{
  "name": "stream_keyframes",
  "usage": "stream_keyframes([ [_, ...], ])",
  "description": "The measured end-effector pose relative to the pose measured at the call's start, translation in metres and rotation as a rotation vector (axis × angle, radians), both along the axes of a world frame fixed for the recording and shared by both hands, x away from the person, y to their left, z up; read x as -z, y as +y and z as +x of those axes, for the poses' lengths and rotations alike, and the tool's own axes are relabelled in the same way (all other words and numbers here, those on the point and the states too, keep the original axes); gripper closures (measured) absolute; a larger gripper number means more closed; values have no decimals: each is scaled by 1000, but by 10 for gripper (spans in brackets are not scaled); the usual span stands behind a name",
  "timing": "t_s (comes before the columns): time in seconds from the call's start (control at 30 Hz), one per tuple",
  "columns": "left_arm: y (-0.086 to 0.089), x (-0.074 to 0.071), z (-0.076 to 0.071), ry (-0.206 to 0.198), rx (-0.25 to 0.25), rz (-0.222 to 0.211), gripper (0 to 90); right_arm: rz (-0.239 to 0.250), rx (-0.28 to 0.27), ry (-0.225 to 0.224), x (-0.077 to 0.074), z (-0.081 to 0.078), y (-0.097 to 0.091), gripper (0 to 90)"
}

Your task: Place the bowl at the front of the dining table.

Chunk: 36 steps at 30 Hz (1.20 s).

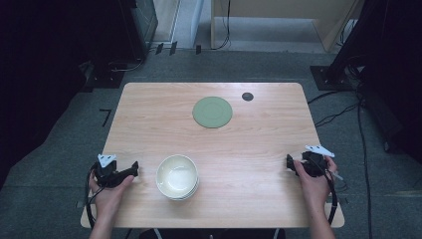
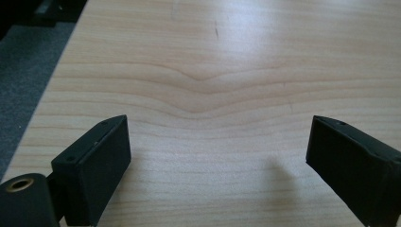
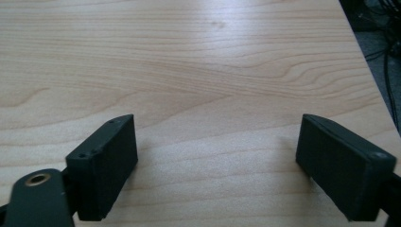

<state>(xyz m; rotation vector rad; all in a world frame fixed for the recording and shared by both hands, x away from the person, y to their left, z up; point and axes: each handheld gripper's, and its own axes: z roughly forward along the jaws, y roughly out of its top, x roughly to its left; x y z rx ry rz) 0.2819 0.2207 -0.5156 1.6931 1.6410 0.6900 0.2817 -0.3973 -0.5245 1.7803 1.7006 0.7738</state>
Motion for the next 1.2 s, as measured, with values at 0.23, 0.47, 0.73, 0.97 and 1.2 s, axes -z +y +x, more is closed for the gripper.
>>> stream_keyframes([
  [0.23,1,-16,-4,-63,23,-67,70,33,45,-39,-3,-1,5,192],
  [0.47,-5,-41,-11,-142,71,-158,138,52,30,-116,-23,-4,21,217],
  [0.73,-13,-75,-22,-206,187,-268,155,114,-26,-160,-43,-6,47,250],
  [0.97,-25,-82,-28,-225,265,-287,255,145,-90,-195,-60,-11,67,270],
  [1.2,-42,-86,-33,-236,330,-262,347,211,-130,-233,-73,-17,79,328],
])
